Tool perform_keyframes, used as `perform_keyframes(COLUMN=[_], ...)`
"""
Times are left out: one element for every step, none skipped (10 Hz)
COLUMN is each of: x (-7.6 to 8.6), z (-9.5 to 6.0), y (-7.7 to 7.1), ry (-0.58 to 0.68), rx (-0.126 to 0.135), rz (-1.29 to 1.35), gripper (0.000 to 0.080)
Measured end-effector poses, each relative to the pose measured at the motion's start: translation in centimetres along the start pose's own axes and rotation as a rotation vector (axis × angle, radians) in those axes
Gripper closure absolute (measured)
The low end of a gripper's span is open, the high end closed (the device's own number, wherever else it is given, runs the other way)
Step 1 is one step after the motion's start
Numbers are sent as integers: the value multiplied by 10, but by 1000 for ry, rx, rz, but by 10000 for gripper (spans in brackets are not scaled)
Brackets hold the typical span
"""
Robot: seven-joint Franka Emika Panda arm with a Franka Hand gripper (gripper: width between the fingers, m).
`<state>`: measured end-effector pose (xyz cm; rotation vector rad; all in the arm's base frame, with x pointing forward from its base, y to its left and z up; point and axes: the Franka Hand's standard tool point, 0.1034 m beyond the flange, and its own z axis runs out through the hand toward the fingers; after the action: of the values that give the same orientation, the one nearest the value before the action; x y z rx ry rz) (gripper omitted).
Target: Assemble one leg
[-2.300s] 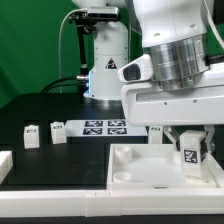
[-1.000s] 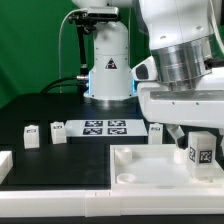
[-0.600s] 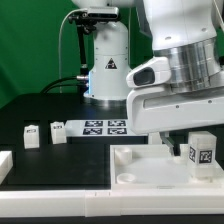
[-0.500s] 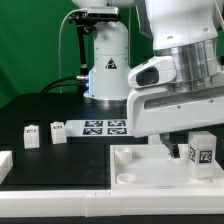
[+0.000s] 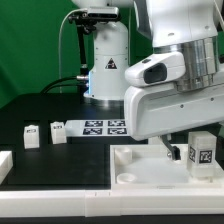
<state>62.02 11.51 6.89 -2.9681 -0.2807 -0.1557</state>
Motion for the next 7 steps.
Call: perform_keyframes(x=[0,0,0,0,0,0,0], z=[0,0,0,0,0,0,0], y=[0,0,0,0,0,0,1], ry=[0,0,0,0,0,0,1], rx=[0,0,0,0,1,1,3], rz=[0,0,0,0,16,18,110], gripper=[356,356,512,509,509,509,509])
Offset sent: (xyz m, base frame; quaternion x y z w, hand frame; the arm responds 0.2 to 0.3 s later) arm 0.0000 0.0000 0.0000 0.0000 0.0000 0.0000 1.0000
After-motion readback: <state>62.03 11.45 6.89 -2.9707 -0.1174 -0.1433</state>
